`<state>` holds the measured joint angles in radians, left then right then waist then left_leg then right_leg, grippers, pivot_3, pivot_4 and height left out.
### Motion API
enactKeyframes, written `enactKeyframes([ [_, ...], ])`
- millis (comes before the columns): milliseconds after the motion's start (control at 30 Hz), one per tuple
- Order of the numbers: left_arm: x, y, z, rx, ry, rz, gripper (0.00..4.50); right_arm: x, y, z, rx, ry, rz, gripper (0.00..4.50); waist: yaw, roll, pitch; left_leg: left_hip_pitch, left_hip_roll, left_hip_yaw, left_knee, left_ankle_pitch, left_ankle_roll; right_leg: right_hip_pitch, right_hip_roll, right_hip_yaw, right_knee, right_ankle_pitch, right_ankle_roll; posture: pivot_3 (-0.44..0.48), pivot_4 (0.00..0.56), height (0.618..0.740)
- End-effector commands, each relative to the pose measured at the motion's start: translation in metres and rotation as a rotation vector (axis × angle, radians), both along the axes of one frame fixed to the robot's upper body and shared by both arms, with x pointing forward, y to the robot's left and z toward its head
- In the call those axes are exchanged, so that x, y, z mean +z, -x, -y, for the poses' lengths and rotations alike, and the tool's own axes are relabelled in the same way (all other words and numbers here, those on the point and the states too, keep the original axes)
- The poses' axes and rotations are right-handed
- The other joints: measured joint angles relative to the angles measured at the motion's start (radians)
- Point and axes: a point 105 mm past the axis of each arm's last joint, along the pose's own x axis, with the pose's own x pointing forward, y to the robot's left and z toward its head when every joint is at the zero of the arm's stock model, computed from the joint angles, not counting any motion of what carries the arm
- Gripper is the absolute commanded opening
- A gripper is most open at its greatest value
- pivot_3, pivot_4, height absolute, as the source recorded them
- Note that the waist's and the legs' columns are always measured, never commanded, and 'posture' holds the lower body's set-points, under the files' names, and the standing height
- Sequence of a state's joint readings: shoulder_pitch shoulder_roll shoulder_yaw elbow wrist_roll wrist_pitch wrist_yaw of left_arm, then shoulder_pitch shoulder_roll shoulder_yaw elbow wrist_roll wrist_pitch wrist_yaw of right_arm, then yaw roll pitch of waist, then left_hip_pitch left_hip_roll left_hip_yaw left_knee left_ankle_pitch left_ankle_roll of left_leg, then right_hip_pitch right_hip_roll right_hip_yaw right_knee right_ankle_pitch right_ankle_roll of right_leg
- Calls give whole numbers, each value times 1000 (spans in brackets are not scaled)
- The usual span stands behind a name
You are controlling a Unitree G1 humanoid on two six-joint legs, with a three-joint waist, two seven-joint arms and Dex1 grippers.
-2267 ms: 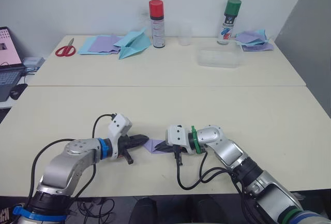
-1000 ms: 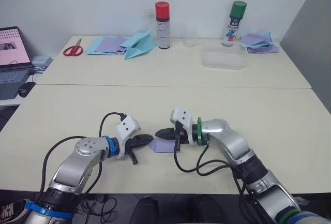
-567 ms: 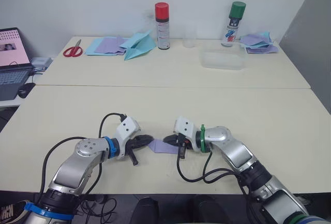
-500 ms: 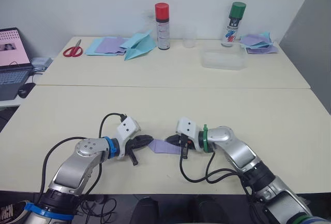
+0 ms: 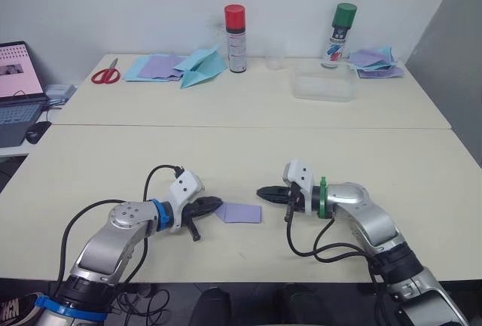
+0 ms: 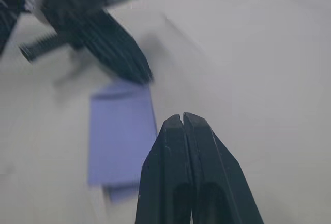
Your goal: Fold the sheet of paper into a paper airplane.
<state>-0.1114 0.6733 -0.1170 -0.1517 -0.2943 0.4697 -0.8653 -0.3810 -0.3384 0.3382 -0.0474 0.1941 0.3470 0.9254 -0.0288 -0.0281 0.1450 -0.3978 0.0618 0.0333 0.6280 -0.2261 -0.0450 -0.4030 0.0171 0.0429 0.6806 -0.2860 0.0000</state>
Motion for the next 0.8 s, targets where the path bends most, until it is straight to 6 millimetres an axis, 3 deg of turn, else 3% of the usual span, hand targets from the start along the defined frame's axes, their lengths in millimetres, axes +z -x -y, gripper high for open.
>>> enactKeyframes([
  [33,-31,15,-5,8,-45,-131,0,-11,6,-13,23,64,11,30,0,0,0,0,0,0,0,0,0,0,0,0,0,0,0,0,150,740],
  [200,-27,14,-4,8,-41,-114,0,-38,11,-16,44,177,-8,30,0,0,0,0,0,1,0,0,0,0,0,1,0,0,0,0,150,740],
  [333,-1,7,-6,18,14,-43,0,-45,8,-12,15,211,-3,30,-1,0,0,0,1,0,0,0,0,0,0,0,0,0,0,0,150,740],
  [467,29,2,13,16,131,62,0,-47,8,-8,10,226,-8,30,-2,-2,2,-1,1,0,0,0,0,-1,1,0,0,0,0,0,150,740],
  [667,9,8,19,35,103,44,0,-47,7,-7,4,229,-14,30,-2,-5,3,-1,1,0,0,0,0,-1,1,0,0,0,0,0,150,740],
  [800,-4,-3,13,120,84,41,0,-48,7,-7,-2,227,-18,30,0,-5,3,-1,1,-1,0,0,0,0,1,0,0,0,0,0,150,740],
])
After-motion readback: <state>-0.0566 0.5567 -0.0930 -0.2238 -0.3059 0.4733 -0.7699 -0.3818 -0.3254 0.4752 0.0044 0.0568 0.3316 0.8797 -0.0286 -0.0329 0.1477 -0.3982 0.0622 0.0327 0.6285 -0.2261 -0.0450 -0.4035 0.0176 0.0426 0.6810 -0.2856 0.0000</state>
